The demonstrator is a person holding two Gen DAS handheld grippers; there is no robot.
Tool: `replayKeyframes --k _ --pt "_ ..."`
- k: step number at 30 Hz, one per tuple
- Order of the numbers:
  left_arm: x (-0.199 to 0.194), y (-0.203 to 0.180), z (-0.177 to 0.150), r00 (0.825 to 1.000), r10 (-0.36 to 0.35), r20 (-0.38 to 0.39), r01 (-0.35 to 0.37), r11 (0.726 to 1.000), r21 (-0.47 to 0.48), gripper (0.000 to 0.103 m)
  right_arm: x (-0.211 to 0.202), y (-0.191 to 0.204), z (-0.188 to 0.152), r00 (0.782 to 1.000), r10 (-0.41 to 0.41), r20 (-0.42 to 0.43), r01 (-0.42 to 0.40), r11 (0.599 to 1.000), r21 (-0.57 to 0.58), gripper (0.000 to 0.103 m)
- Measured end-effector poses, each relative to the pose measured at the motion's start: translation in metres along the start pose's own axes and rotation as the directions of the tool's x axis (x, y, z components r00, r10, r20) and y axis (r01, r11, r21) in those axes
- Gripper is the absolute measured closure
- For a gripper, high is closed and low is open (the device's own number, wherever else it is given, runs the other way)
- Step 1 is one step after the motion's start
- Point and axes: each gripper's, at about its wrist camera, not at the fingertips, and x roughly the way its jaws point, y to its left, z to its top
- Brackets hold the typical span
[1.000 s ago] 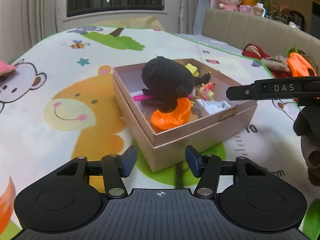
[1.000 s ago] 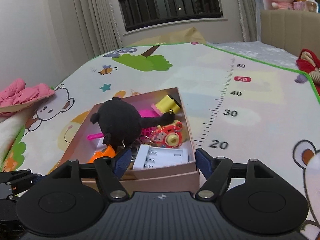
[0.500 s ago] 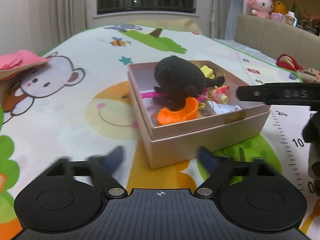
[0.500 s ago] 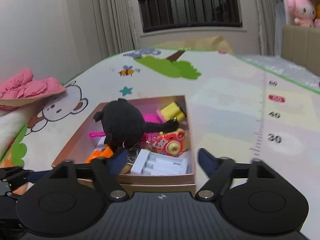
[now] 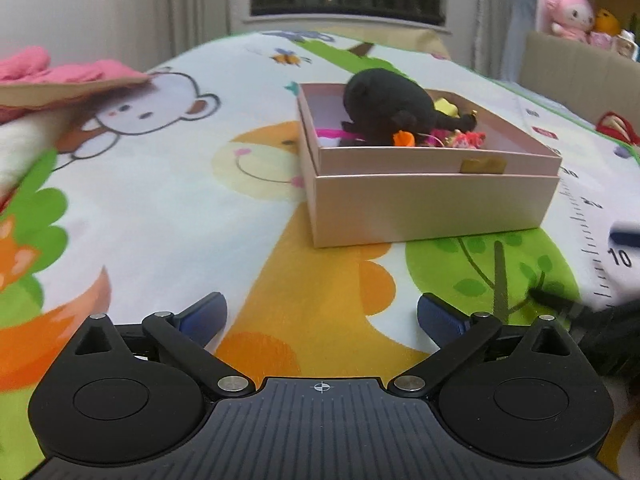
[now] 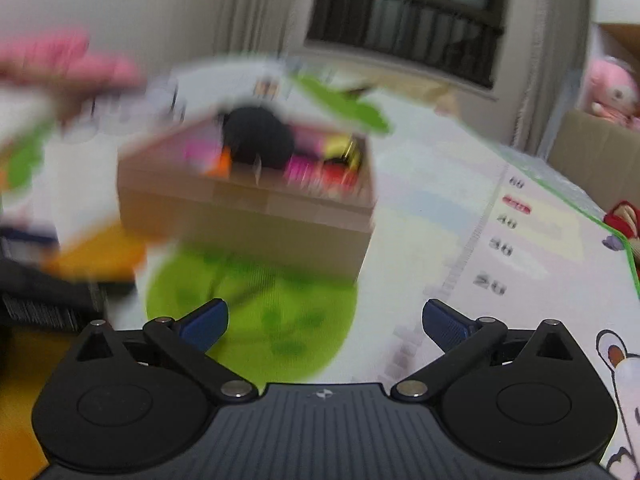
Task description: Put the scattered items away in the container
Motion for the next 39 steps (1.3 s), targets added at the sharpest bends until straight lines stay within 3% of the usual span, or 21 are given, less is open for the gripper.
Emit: replayKeyframes --k 3,8,39 --pt "0.002 -0.002 0.0 1.0 0.014 -0.008 -0.014 1.0 0.0 0.0 -0.002 -0.008 -0.003 0.999 -0.029 0.019 0.027 0.997 0.074 0.0" --pt "0.009 -0.002 0.003 1.0 0.016 -0.018 -0.016 1.0 -0.018 0.0 0.02 -0.031 0.005 0.997 0.078 -0.026 -0.073 0.984 0.164 0.0" --pt "0.007 -0.001 0.001 1.0 0.01 -0.018 -0.011 1.0 -0.022 0.0 0.027 -0.03 0.004 0.996 0.083 -0.018 -0.079 0.985 0.156 0.0"
